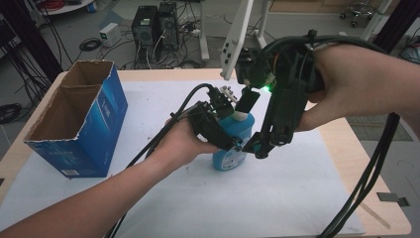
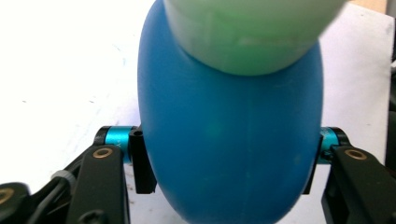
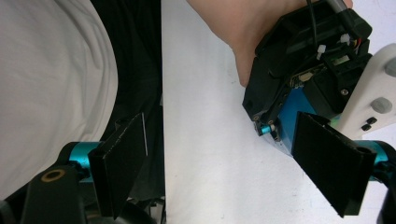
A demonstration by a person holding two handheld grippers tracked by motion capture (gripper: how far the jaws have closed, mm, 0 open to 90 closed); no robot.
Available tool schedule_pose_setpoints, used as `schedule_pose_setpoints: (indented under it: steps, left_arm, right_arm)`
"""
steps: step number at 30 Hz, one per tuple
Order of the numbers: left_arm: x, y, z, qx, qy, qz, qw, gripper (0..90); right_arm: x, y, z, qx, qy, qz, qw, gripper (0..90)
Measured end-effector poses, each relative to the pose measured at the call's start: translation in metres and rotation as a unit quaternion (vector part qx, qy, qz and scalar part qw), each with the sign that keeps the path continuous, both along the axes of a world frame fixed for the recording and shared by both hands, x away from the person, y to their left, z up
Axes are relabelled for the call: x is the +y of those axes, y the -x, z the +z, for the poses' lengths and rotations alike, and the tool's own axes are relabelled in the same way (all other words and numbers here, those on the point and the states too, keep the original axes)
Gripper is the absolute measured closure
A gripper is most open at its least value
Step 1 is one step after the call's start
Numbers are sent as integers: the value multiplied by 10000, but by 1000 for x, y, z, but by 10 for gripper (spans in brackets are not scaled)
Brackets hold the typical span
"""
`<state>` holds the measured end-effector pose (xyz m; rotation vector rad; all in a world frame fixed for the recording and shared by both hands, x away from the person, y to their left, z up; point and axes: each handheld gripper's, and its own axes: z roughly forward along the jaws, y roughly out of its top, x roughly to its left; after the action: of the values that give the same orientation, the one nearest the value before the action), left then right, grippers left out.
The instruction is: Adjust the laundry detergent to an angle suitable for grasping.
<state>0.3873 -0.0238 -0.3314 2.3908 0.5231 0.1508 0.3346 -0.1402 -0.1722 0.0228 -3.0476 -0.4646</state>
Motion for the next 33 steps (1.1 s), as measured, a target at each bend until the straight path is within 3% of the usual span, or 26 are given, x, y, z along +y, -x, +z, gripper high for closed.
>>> schedule_pose_setpoints:
  steps: [13, 17, 18, 26, 30, 33]
  left_arm:
    - [3, -2, 1, 9, 33, -68, 10000, 433]
    - [7, -3, 5, -6, 134, -161, 9998, 434]
    - [12, -3, 8, -10, 249, -170, 9995, 435]
    - [39, -6, 30, -92, 374, -702, 9968, 435]
    - [56, -7, 33, -116, 457, -1000, 9939, 435]
    - [68, -9, 32, -132, 300, -1392, 9897, 436]
  right_arm:
    - [-1, 0, 0, 12, -22, -18, 10000, 177]
    - [-2, 0, 0, 13, -69, -12, 10000, 177]
    - [-2, 0, 1, 29, -95, -1, 10000, 177]
    - [-2, 1, 4, 113, -237, 72, 9996, 177]
    - [-3, 2, 5, 90, -243, 72, 9996, 177]
    - [-4, 3, 5, 72, -260, 52, 9996, 177]
